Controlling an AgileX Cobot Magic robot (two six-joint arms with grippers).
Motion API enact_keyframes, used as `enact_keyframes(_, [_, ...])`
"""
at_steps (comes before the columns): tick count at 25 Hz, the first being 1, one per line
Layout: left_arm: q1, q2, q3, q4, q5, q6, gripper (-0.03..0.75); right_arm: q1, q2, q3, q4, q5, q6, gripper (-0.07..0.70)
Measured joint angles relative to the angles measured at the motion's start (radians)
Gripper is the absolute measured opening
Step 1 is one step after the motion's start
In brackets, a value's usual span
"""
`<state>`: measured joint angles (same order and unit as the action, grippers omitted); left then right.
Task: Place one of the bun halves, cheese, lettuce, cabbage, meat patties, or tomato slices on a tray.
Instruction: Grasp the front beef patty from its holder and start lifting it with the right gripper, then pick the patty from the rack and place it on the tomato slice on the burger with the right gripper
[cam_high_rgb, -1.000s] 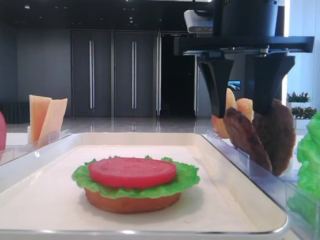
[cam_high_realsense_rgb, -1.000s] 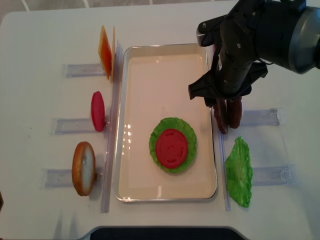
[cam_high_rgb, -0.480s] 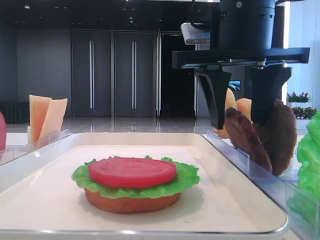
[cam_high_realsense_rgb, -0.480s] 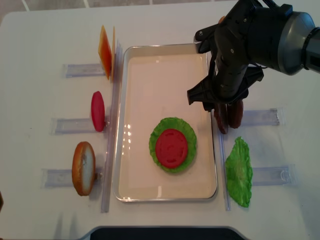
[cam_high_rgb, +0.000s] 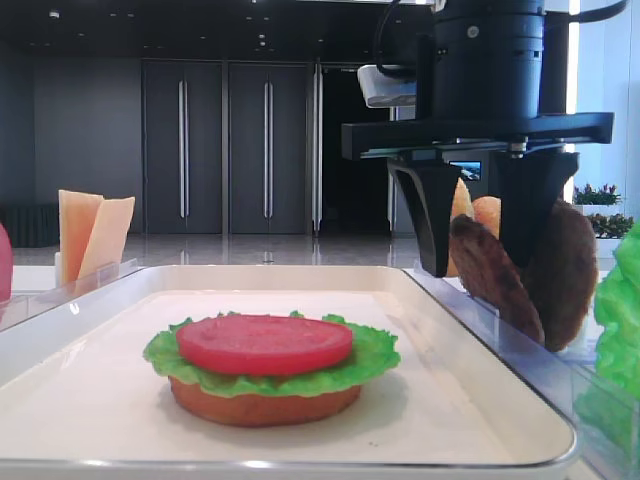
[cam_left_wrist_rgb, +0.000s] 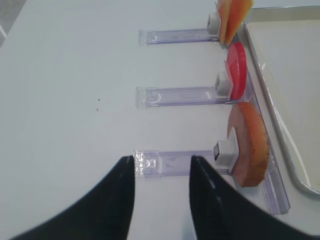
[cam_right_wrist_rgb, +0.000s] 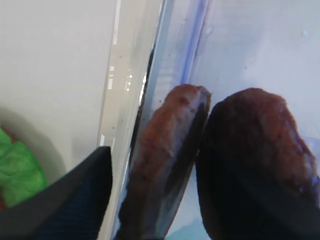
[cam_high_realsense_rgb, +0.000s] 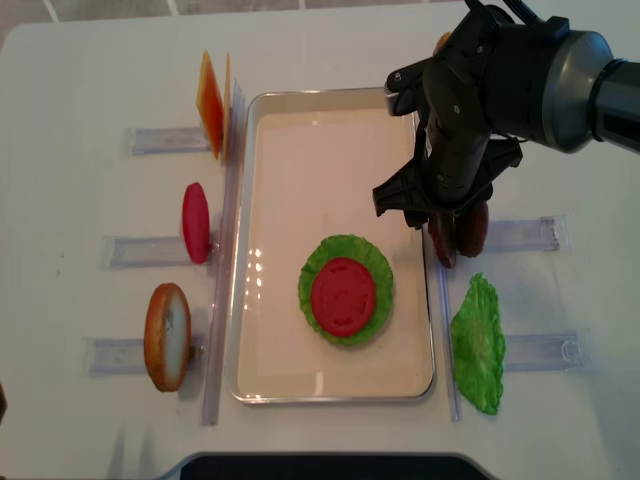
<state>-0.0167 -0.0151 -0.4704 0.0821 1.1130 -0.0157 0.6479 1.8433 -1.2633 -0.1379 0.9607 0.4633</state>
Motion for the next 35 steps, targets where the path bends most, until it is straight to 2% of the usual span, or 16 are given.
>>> enact_keyframes(5, [0.0, 0.0, 0.0, 0.0, 0.0, 0.0, 0.282, 0.0, 0.0, 0.0, 0.0, 0.002, -0.001, 0.396])
enact_keyframes(13, [0.0, 0.0, 0.0, 0.0, 0.0, 0.0, 0.282, -0.004, 0.0, 0.0, -0.026, 0.045, -0.002, 0.125])
enact_keyframes(22, [0.0, 0.0, 0.0, 0.0, 0.0, 0.0, 0.282, -0.007, -0.055, 0.0, -0.007, 0.081, -0.003, 0.126])
enact_keyframes(27, [0.0, 0.0, 0.0, 0.0, 0.0, 0.0, 0.282, -0.001, -0.12, 0.0, 0.035, 0.081, -0.003, 0.126])
enact_keyframes(35, [0.0, 0.0, 0.0, 0.0, 0.0, 0.0, 0.282, 0.086, -0.196, 0.0, 0.092, 0.084, -0.013, 0.126])
